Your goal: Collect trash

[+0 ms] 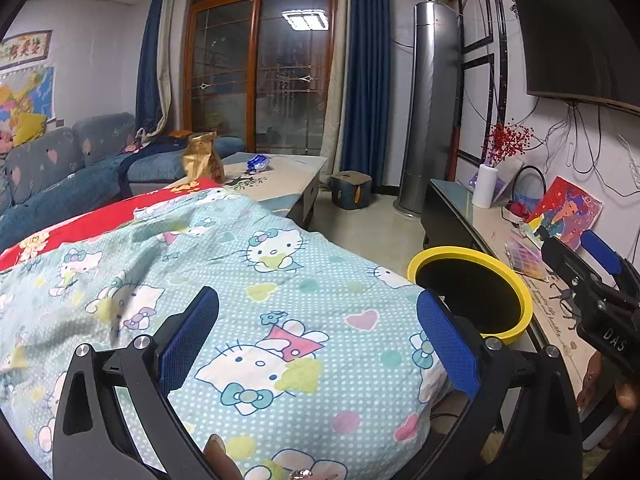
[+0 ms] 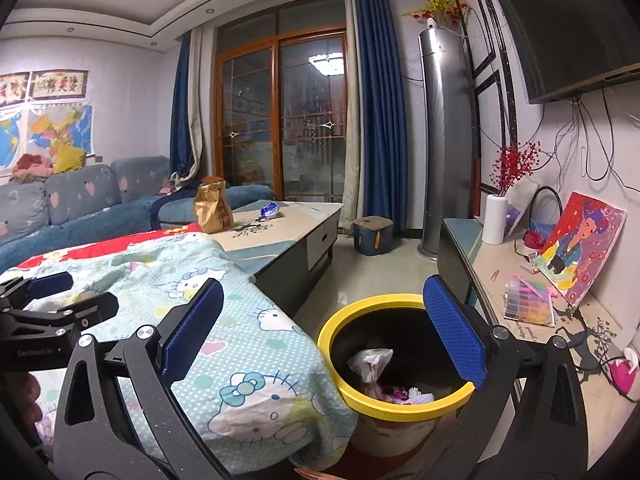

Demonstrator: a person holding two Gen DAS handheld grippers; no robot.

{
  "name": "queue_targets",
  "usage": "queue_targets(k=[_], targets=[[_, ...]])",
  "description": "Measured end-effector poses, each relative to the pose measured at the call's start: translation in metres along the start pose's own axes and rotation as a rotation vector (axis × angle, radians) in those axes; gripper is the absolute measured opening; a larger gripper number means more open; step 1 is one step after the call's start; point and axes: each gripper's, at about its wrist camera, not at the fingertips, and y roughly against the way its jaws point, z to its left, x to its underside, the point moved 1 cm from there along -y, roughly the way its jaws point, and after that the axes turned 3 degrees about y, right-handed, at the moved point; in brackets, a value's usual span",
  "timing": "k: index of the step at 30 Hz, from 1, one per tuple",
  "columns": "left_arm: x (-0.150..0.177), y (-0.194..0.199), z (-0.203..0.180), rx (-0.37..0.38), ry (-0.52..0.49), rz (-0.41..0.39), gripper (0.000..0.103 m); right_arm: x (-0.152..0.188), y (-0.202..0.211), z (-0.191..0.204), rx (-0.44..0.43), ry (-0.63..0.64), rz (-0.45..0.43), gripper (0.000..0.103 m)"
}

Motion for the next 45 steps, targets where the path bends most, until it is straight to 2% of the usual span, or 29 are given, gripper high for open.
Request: queue_targets(k=[45], targets=[[-0.0016, 0.0036, 0.0037, 0.01, 0.024, -0.004, 0.096, -0.0017, 0.0011, 0.0007, 0.003, 0.0, 0.0, 0.092]])
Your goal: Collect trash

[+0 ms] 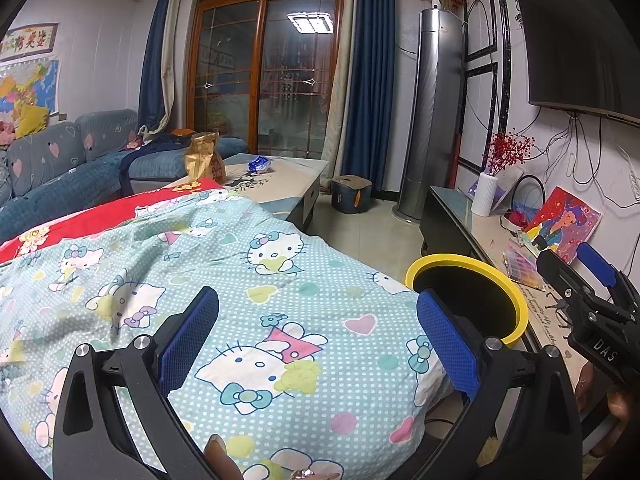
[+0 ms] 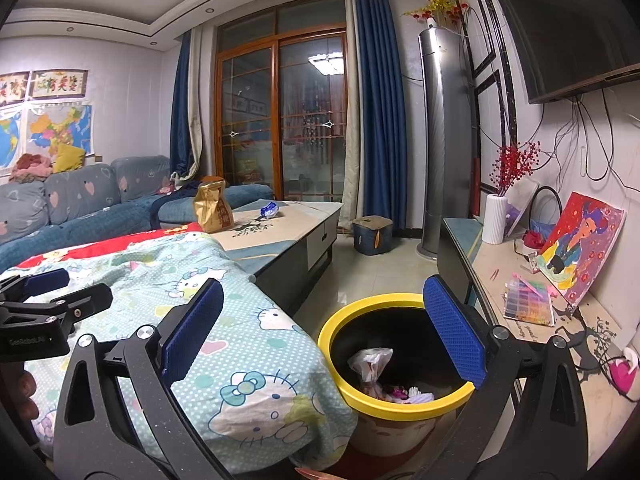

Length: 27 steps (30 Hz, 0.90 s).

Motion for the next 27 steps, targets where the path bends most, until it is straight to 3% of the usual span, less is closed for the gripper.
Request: queue_targets(k=[27], targets=[[-0.0017, 0.0021, -0.0033, 0.001, 0.003, -0.001, 0.097, -0.0001, -0.0002, 0.0001, 0.001, -0.002, 0.002, 0.092]])
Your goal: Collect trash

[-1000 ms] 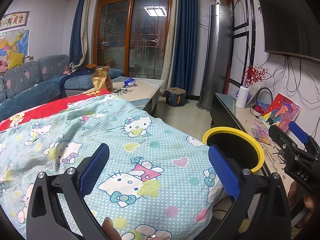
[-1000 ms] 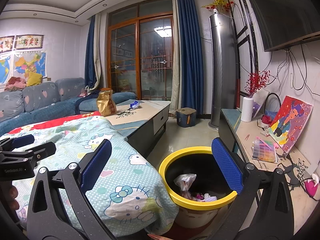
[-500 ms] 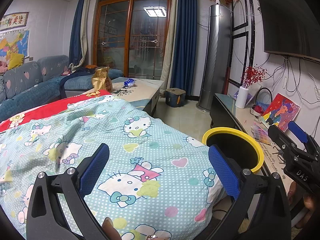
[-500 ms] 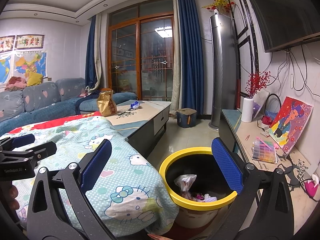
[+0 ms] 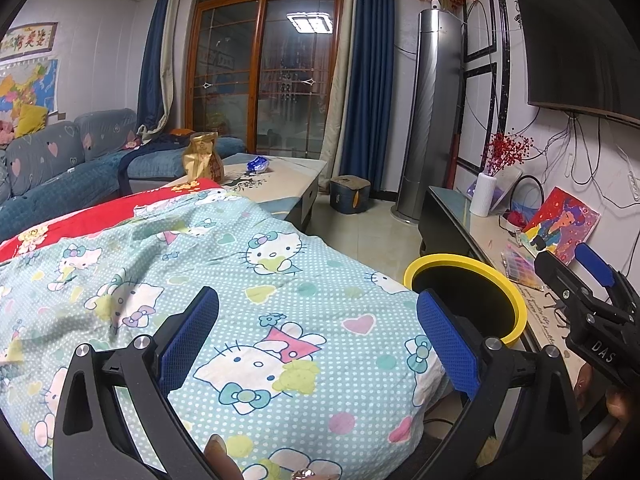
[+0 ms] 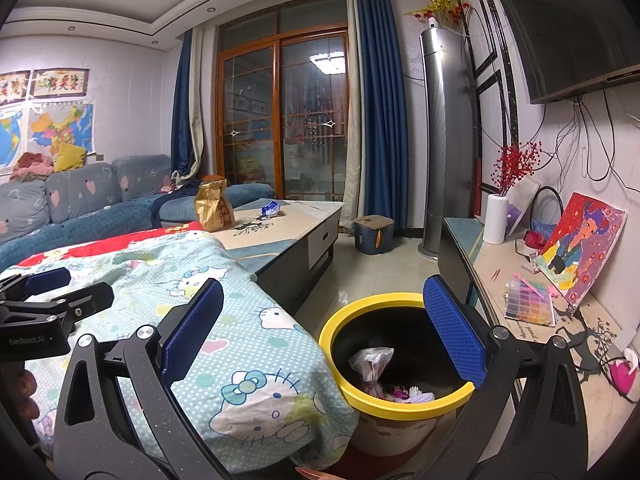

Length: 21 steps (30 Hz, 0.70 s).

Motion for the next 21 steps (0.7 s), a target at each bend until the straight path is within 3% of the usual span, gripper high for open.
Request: queue_targets(k=[14, 18, 21], targets=[[0.001, -0.001, 0.006, -0.008, 0.024, 0.011, 0.097, 0.002, -0.003, 0.01, -0.014, 0.001, 0.034, 0.092], [-0.004, 0.011, 0.051, -0.059, 0.12, 0.018, 0.097, 0.001, -0.017, 0.042, -0.113, 0.04, 0.097, 0.092], [-0.005, 0.03, 0.117, -0.188, 0.225, 0.021, 0.097, -0.007, -0.033, 0.099, -0.282, 0.069, 0.144, 0.092]])
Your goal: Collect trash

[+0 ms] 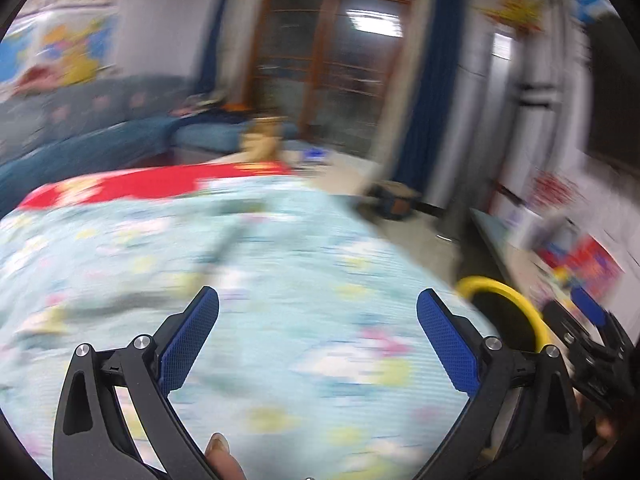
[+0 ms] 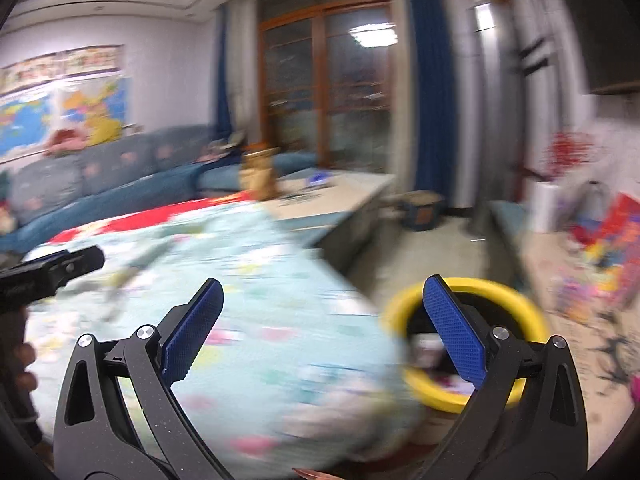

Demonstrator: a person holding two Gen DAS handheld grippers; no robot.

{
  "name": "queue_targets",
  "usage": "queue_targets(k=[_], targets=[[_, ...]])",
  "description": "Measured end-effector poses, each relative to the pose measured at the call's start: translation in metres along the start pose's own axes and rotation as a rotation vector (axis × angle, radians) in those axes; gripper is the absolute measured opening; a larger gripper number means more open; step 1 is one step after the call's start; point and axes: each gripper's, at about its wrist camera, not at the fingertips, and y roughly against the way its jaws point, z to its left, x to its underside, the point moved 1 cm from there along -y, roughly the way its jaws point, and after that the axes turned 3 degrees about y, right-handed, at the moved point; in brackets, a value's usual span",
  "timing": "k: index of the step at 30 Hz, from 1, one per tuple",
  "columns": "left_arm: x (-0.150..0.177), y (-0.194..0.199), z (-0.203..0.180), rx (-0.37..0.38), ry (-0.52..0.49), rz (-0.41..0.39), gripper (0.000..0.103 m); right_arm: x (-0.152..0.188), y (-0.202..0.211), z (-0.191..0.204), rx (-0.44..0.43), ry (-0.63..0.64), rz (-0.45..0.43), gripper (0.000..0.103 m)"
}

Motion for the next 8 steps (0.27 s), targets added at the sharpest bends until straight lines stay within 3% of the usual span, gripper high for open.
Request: queue_targets(k=[2, 5, 8], targets=[[-0.006, 0.003, 0.055, -0.157, 0.054, 0.001, 0.097, -0.014, -0.025, 0.059, -0.17, 0.039, 0.039, 0.092], [-0.003, 0.009, 0.167, -0.46, 0.177, 0.068, 0.096, -0.023, -0.057, 0.153, -0.399, 0.127, 0.139, 0.092], [0.008, 0.017, 0.252, -0.63, 0.313, 0.144, 0.096, -0.015, -0.088, 0.257, -0.55, 0.24, 0.27, 0.092]])
